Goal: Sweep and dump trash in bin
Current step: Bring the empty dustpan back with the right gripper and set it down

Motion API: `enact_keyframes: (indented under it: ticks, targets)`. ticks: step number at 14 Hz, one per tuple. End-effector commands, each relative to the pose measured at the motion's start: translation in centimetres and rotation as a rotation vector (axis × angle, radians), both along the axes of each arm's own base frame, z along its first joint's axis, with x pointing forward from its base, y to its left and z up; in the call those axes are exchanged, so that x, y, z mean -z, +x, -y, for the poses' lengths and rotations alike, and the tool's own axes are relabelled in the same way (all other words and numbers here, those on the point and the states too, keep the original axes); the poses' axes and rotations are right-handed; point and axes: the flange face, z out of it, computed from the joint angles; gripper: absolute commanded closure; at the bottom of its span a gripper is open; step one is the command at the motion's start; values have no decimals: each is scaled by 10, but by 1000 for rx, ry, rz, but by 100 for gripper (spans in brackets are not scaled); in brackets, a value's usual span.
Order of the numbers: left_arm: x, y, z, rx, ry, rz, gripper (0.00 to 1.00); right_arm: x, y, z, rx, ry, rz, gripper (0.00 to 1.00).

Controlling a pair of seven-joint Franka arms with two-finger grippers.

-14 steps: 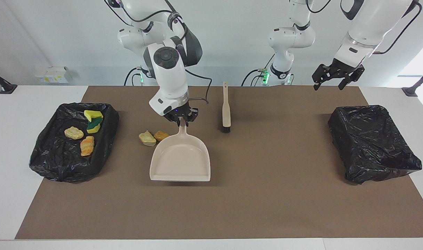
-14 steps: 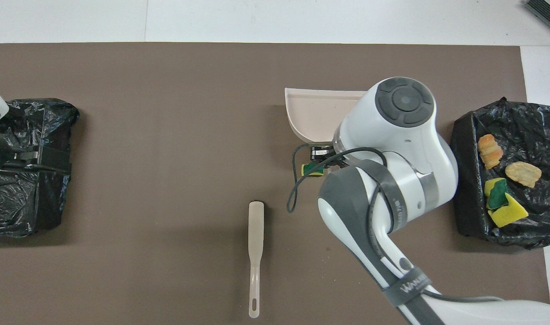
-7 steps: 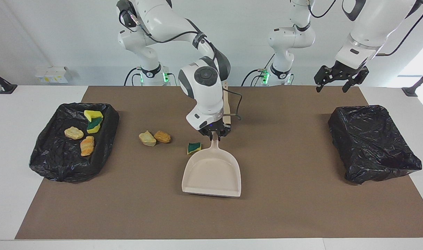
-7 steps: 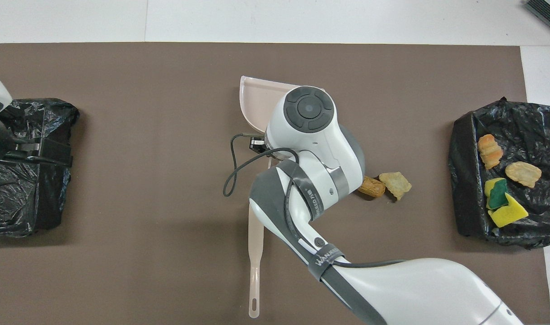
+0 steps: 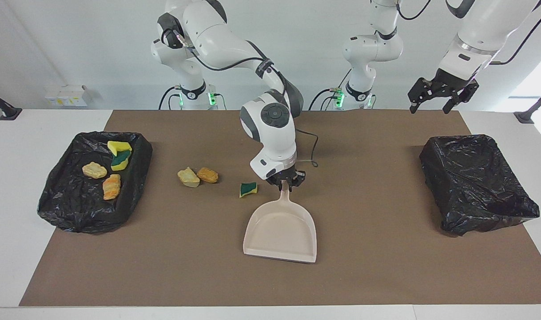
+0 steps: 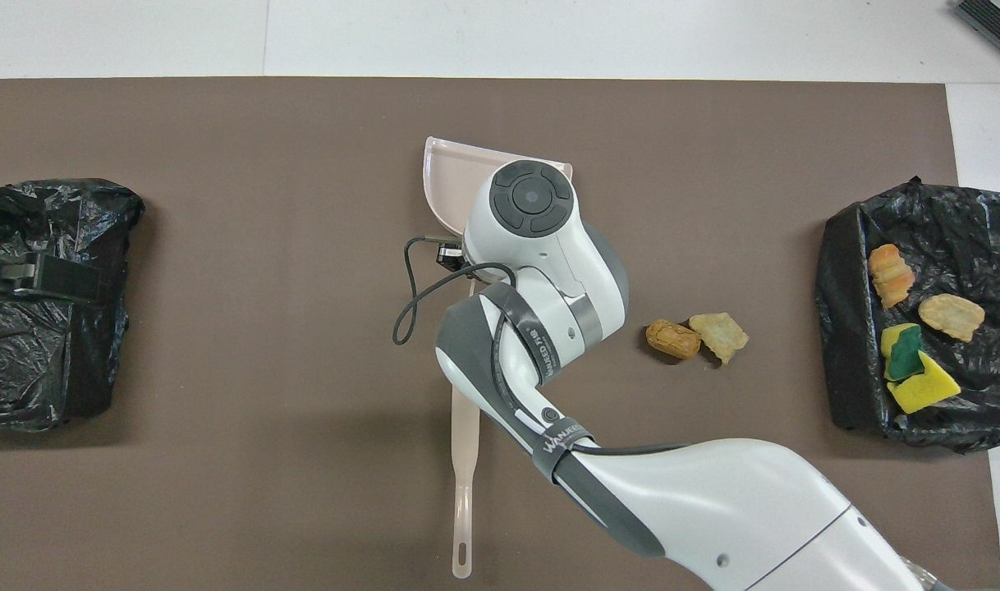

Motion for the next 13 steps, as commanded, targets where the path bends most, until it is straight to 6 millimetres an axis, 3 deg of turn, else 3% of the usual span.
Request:
enact_keyframes:
  ticks: [1,3,5,9,13]
  targets:
    - [0,-9,-3,6,0,-20,0,-2,2,-5,6,36,25,0]
    - [2,-15,-3,10,4,-55,0,-10,-2,-11,-11,37,41,0]
    - [3,-16,-3,10,4,-57,0,-32,-7,-9,-12,41,44,0]
    - [4,-16,-2,10,5,-60,0,-74,-37,7,-19,17,32,0]
    - [5,-8,12,23,0,-15,0,-115,-66,27,-31,-12,4,0]
